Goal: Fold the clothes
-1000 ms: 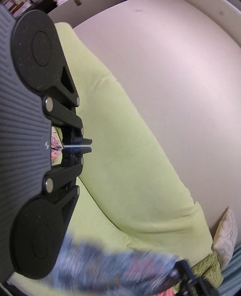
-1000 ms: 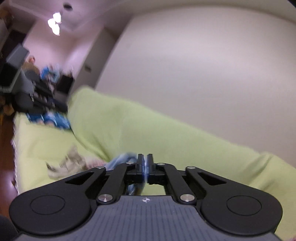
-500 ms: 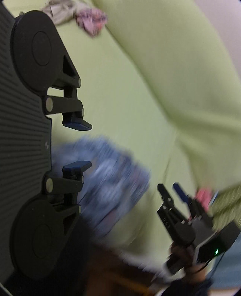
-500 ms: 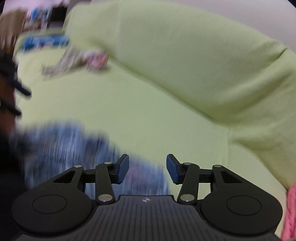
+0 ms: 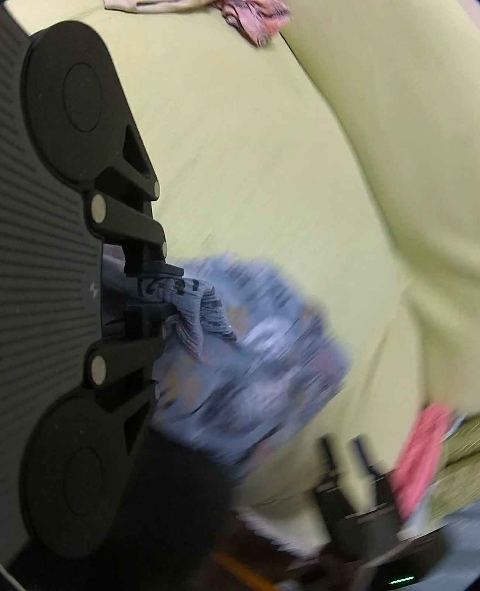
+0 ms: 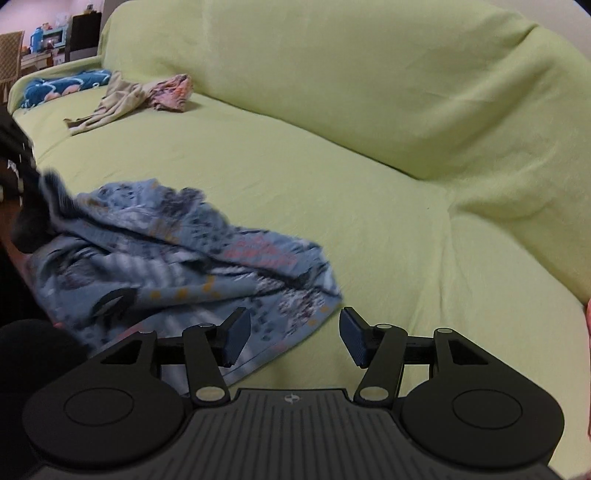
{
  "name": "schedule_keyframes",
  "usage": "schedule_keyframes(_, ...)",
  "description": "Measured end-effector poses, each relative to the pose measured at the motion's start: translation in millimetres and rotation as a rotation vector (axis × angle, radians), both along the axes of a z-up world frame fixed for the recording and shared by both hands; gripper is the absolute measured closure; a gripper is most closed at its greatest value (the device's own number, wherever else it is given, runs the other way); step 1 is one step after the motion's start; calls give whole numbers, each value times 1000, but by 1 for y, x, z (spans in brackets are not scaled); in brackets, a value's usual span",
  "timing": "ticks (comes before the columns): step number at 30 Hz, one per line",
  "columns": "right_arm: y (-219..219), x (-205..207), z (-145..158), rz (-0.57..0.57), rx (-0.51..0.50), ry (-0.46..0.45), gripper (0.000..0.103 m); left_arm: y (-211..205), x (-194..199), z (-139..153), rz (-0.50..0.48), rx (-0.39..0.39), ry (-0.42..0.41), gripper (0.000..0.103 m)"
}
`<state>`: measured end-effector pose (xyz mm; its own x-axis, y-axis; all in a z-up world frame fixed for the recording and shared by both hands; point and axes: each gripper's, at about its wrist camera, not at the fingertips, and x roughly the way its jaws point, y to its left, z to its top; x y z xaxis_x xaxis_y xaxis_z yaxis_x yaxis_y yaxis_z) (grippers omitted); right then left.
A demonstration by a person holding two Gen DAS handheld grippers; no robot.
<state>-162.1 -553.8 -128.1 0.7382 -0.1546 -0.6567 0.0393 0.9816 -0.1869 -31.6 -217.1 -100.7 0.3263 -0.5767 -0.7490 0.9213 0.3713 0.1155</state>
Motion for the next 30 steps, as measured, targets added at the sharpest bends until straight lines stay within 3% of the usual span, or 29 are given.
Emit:
schedule_keyframes(4,-20,23,-12,-9,18,8,48,-1,46,8,129,-12,-40,93)
schedule_keyframes(6,-24,31,-20,11,-12,26,49,-6,59,7,146,-2,-55,92)
schedule_keyframes(9,-22,45,-31,73,-101,58,51,-16,73,-1,159,22,-64,91)
schedule_keyframes(10,-17,50,-33,110,-141,56,56,-19,77,-4,164,30,-63,90)
schedule_keyframes(15,16,55,-41,324,-391,21,59,-28,86,-22,180,64,-51,84)
schedule_keyframes(20,34,50,-47,439,-530,-8,64,-23,83,-41,192,68,-44,82)
schedule_keyframes(23,36,55,-49,474,-535,3,65,-23,86,-42,196,52,-19,82)
schedule_keyframes(25,35,61,-49,493,-508,18,91,-24,90,-42,201,43,8,83)
schedule_keyframes(27,29,68,-38,476,-405,28,96,-22,92,-36,203,23,32,96)
schedule_keyframes(30,20,64,-5,382,-312,-54,97,-16,83,4,189,-45,-58,98)
